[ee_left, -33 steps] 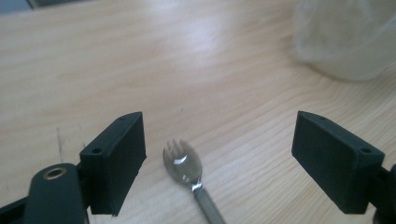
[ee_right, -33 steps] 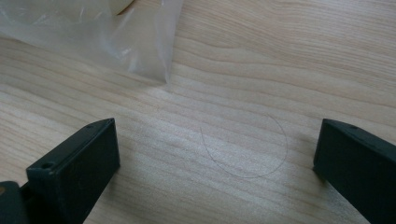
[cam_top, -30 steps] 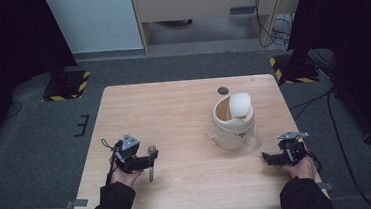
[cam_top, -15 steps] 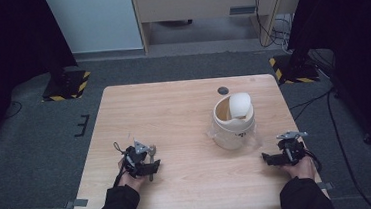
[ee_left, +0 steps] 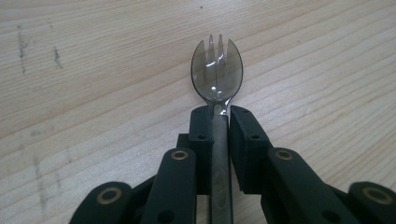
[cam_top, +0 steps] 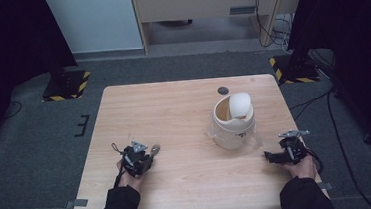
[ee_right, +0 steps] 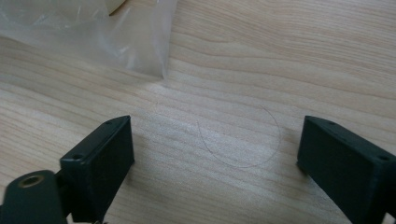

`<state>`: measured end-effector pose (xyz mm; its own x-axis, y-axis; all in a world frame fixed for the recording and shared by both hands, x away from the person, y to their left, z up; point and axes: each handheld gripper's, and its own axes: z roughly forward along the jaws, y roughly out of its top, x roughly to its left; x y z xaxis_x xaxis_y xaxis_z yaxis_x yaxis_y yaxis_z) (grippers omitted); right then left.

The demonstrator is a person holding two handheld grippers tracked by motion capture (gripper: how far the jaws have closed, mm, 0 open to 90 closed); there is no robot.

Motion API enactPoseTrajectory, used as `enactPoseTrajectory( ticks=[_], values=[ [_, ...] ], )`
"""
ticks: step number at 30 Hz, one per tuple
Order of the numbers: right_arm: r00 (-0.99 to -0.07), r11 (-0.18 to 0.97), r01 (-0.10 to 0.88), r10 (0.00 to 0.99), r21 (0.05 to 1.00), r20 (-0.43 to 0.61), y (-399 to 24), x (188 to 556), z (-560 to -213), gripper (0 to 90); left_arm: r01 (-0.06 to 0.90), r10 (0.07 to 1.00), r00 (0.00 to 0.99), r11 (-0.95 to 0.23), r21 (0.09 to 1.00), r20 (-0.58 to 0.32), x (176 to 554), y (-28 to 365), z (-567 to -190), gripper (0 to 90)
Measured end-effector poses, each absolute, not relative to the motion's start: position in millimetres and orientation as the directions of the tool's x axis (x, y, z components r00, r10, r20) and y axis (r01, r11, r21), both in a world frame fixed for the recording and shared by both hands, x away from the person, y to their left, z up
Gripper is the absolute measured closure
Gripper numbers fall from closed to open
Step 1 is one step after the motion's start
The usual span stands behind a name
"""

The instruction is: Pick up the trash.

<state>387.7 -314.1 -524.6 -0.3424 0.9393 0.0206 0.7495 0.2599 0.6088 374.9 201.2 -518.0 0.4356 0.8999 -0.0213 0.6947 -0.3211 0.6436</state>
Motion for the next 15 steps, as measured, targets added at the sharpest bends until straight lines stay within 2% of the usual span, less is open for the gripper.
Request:
enactPoseTrajectory(
  ticks=[5, 10, 12, 15],
  values=[
    [-0.337, 0.247, 0.744, 0.941, 0.621, 0.029, -315, 388, -521, 15.2, 0.654, 0.892, 0.451, -0.299, 0.695, -0.04, 373, 202, -507, 78.6],
    [-0.325, 0.206, 0.705, 0.945, 0.679, 0.05, -317, 390, -510, 15.8, 0.568, 0.873, 0.481, -0.246, 0.785, -0.074, 369, 199, -483, 78.6],
    [-0.328, 0.189, 0.685, 0.942, 0.704, 0.066, -316, 389, -504, 15.9, 0.507, 0.858, 0.507, -0.223, 0.832, -0.079, 364, 197, -469, 78.6],
    [-0.339, 0.181, 0.657, 0.938, 0.732, 0.071, -314, 388, -498, 16.8, 0.472, 0.856, 0.512, -0.206, 0.857, -0.076, 361, 197, -461, 78.6]
  ],
)
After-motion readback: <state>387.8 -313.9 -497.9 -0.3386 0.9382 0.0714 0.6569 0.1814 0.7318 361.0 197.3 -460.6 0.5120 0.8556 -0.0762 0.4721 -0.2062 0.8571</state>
